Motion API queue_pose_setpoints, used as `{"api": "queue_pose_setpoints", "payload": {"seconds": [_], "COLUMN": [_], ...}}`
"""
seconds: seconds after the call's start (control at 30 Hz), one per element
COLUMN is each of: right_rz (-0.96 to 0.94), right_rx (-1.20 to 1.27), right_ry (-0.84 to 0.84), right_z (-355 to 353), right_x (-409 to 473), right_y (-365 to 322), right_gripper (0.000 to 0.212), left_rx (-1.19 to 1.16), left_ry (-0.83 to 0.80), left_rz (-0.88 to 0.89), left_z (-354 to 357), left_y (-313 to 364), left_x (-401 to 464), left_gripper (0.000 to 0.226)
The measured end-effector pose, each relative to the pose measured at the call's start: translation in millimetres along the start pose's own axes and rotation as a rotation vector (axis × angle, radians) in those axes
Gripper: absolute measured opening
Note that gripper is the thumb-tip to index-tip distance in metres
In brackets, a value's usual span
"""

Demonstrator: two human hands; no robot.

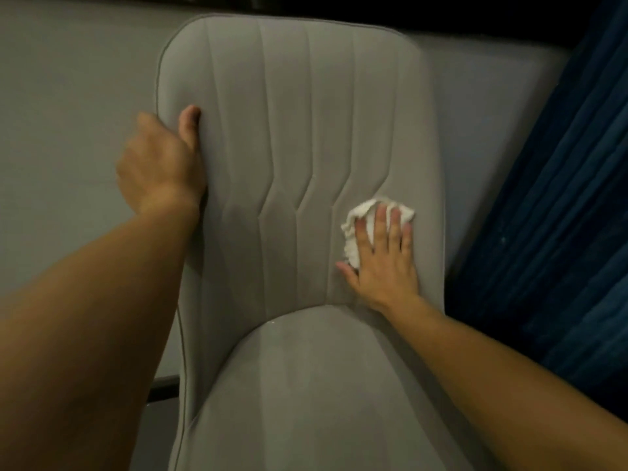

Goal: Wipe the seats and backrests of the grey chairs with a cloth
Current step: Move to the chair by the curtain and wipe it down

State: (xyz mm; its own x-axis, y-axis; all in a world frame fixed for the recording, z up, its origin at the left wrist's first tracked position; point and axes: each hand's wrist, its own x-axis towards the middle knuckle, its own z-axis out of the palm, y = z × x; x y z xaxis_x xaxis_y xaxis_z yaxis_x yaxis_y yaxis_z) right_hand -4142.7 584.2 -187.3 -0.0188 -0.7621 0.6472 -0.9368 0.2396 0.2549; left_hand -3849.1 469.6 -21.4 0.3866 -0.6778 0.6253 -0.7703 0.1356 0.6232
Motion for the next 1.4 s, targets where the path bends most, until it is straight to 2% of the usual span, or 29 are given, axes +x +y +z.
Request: {"api": "queue_pose_setpoints", "payload": {"seconds": [0.13,0.23,0.33,0.43,0.57,0.63,0.73,0.83,0.97,1.07,1.17,1.33,1.4], "right_rz": [0.239,0.351,0.262,0.110,-0.003,-0.024,-0.036,-0.025,0.091,0.078,0.033,0.027,-0.038], "right_rx": [0.094,0.196,0.152,0.089,0.008,-0.034,-0.052,-0.051,0.026,0.036,0.037,0.145,0.196], "right_ry": [0.202,0.197,0.190,0.175,0.036,-0.023,-0.043,0.032,0.150,0.188,0.251,0.329,0.348], "right_z": [-62,-96,-87,-48,11,28,31,24,-8,-36,-56,-58,-45], "right_x": [123,182,162,87,-37,-63,-59,-45,30,91,125,122,96], "right_y": [21,22,19,16,4,2,4,8,3,11,26,20,13], "right_gripper": [0.089,0.087,0.079,0.076,0.080,0.078,0.074,0.075,0.080,0.082,0.072,0.056,0.052], "left_rx": [0.001,0.021,0.011,0.007,0.008,-0.009,-0.008,-0.011,-0.008,0.012,0.013,0.035,0.036], "left_ry": [0.021,0.017,0.016,0.024,0.007,0.001,-0.009,-0.004,0.001,0.015,0.036,0.034,0.032], "left_rz": [0.020,0.004,0.008,0.021,0.006,0.005,0.001,0.004,0.016,0.026,0.030,0.038,0.033], "left_z": [3,1,0,1,-1,-1,-1,-2,1,1,3,6,7], "left_y": [0,-2,-2,-1,0,1,1,1,0,-1,-2,-3,-4], "left_x": [0,1,-1,-1,-2,-2,0,-2,0,-1,0,0,0], "left_gripper": [0.076,0.076,0.076,0.076,0.077,0.076,0.075,0.074,0.072,0.072,0.074,0.076,0.076]}}
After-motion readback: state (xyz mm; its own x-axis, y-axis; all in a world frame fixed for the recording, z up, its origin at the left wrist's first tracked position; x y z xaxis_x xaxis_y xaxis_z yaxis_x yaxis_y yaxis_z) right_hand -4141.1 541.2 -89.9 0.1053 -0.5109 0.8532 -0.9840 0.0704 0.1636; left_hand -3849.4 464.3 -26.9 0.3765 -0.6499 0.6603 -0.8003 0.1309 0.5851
